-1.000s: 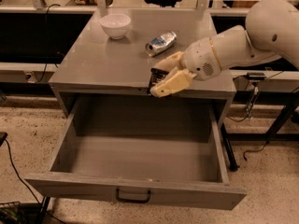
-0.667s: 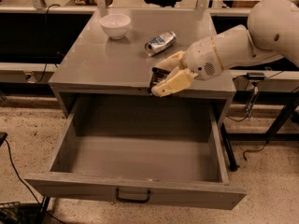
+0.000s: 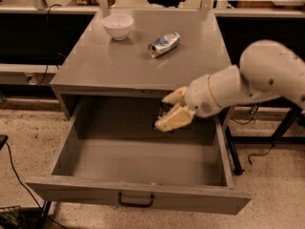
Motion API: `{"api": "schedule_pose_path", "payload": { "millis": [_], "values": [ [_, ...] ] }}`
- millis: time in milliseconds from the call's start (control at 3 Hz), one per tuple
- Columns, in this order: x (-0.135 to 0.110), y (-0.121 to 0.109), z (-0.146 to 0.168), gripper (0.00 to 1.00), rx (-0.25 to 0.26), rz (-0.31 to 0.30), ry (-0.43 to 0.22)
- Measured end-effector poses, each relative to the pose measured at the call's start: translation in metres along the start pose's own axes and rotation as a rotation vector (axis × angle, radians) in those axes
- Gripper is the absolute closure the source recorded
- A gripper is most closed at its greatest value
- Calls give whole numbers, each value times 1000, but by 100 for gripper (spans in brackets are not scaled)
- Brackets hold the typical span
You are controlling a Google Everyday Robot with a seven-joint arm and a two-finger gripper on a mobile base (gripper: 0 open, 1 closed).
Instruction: Place rxbar chocolate into top drawer
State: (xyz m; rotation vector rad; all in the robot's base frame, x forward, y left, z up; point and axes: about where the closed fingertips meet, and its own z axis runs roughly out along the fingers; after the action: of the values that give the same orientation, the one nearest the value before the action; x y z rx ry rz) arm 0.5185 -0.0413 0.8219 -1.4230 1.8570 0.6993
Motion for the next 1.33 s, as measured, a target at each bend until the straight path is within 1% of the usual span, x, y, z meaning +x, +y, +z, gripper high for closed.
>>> {"api": "schedule_pose_path", "payload": {
  "millis": [333,667,1000,1333],
  "values": [
    [46,19,25,100,3,34,58],
    [84,31,51,100,-21,63,74],
    [108,36,65,82,-9,49,78],
    [124,39,72,59,17,15,61]
  ]
}}
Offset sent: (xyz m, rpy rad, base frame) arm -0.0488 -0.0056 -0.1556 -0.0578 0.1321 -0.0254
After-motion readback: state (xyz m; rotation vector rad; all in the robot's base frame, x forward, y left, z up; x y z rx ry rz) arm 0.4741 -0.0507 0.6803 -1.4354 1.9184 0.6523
